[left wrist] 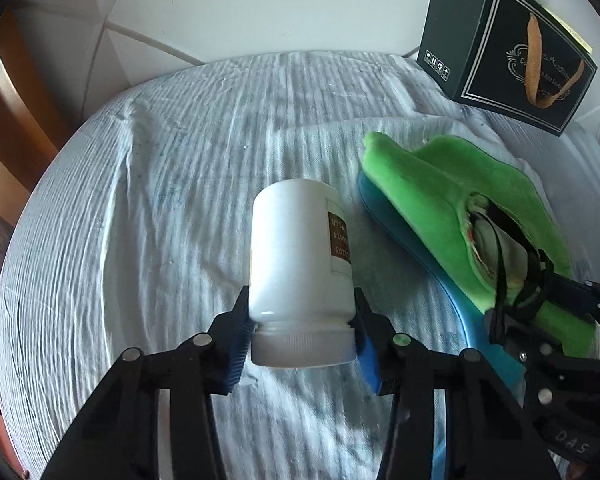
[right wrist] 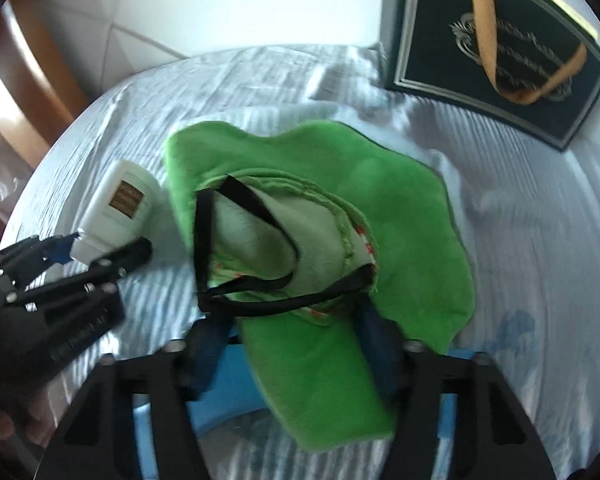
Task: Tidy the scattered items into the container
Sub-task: 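Grasp the white bottle with the left tool while the right tool grasps the green hat, then lift the white bottle and green hat and carry both over the crate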
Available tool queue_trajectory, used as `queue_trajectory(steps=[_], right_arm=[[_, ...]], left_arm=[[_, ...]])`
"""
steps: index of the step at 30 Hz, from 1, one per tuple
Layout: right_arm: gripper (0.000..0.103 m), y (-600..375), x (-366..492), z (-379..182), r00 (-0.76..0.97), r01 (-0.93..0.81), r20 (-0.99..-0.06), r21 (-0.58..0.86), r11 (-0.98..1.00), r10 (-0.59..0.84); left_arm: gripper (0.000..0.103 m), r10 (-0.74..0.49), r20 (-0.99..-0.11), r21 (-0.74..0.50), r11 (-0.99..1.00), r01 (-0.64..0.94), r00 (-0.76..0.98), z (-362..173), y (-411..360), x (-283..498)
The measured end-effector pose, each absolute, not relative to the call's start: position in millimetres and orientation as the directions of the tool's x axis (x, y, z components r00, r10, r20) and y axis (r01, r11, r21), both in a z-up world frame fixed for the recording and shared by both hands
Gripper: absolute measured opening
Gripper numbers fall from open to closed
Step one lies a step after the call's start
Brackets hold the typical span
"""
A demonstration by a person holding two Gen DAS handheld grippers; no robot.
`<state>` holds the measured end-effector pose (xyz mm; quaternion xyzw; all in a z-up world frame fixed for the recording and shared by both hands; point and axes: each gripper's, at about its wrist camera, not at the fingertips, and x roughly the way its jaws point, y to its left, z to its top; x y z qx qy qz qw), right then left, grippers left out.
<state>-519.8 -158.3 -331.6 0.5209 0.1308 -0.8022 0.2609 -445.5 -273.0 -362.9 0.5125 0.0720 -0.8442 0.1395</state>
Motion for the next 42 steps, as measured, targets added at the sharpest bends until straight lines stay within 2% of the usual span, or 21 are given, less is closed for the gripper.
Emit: queue_trajectory(steps=[1,3,6,18,29,42], right_arm=[[0.037,-159.2,-517.7,-328.2,-0.327,0.554,-0.903,0.055,-0.83,-0.278],[0.028,-159.7,-512.4,-320.0,-0.342,0.551,-0.901,0.038,-0.834,-0.267],[0.02,-156.6,-501.9,-306.8,-0.355,0.554,-0.895,0.03,-0.832,-0.269],[0.018,-130.1,-435.9,-227.9,-0.413,0.605,-0.839,0.038,-0.796,-0.354],[0.018,-108.1,-404.4,-224.7,-0.39,0.648,-0.83,0.061,-0.76,-0.399],[0.017,-60.1,-373.7,-123.3,-0.538,0.691,-0.693,-0.035,-0.722,-0.481]], left_arm=[[0.045,-0.172,-0.88,0.029,-0.95,0.311,-0.442,-360.1,-269.5,-442.2],[0.045,-0.181,-0.867,0.029,-0.948,0.316,-0.465,-351.6,-265.0,-433.2],[0.045,-0.2,-0.845,0.034,-0.946,0.324,-0.495,-332.6,-257.6,-414.7],[0.045,-0.213,-0.802,0.021,-0.944,0.33,-0.558,-269.6,-234.0,-342.4],[0.045,-0.241,-0.816,0.027,-0.924,0.381,-0.526,-263.5,-218.7,-298.5],[0.045,-0.27,-0.744,0.025,-0.925,0.378,-0.611,-192.0,-160.9,-284.0]])
